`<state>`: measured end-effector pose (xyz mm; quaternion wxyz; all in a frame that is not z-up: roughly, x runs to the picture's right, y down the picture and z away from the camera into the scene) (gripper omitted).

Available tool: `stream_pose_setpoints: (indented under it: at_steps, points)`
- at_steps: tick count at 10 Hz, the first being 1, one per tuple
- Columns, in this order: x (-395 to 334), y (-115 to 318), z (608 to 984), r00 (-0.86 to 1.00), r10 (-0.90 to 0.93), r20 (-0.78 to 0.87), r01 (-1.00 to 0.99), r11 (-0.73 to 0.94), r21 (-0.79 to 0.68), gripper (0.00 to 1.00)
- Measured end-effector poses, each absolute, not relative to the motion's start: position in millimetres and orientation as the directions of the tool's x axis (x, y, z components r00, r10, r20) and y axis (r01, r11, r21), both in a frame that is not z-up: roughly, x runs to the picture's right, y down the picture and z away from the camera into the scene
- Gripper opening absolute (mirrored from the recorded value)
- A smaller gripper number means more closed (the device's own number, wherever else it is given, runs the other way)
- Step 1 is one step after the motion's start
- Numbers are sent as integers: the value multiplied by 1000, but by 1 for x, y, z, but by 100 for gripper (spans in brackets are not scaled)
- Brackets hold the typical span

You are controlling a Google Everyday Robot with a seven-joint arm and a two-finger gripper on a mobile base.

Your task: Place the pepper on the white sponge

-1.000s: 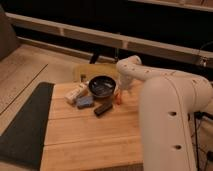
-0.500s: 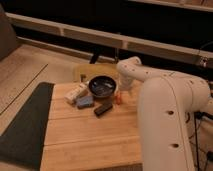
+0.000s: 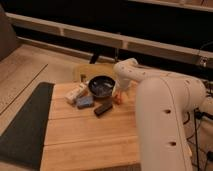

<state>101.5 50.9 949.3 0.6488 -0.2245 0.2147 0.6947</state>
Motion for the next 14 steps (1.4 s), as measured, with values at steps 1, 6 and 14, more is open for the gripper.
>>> stream_pose_setpoints:
  at_steps: [1,6,14]
  points:
    - [96,56,954,-43,800,-599,-998,-58,-5,65]
    - [101,74,969,-39,773,-634,-999,-42,11,55]
    - [98,68,945,-40,785,-618,-998,-8,54,0]
